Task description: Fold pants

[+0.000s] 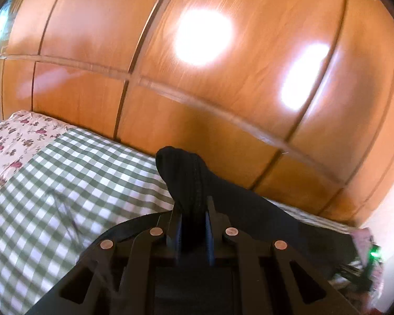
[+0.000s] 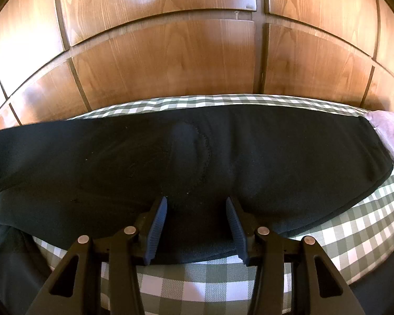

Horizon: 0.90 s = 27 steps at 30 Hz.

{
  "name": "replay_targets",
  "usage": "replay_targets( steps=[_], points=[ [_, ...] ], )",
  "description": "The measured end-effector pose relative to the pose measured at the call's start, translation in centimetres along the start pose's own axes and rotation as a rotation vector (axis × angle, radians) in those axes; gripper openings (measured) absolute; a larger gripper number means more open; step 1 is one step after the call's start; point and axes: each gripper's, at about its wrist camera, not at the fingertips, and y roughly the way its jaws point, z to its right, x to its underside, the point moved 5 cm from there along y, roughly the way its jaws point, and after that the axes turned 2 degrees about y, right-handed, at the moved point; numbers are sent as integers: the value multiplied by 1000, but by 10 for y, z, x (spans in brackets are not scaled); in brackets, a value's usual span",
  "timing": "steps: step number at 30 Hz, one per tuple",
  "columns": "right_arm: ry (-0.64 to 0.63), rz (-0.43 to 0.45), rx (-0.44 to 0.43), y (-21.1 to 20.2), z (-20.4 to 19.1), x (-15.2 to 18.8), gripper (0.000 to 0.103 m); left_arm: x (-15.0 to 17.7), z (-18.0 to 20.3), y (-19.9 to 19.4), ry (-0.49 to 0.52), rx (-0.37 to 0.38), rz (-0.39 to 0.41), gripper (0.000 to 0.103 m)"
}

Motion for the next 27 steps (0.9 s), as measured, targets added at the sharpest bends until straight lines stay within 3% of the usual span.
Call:
replay_targets(
  steps=[7,12,15,18,20,24,27],
  points=[
    [6,0,-6,-1,2,0,51,55,13,-67,-19,67,47,14],
    [20,-36,1,-15,-6,-2,58,123,-1,-73,-150,49,-19,14],
    [158,-38,-180,-35,-20,-9,62,153,-6,-74,-204,39,-44,14],
    [314,-76,-370,-39,-36,-22,73,162,-9,-72,-219,39,-43,14],
    [367,-91,-422,-34,-45,-34,73,161,-10,-68,-219,42,-42,14],
    [409,-173,-421,-2,-64,-55,73,163,-12,-70,-225,52,-40,14],
    [426,-278,-342,31,-71,-60,71,161,-10,-72,-221,49,-39,14]
  ],
)
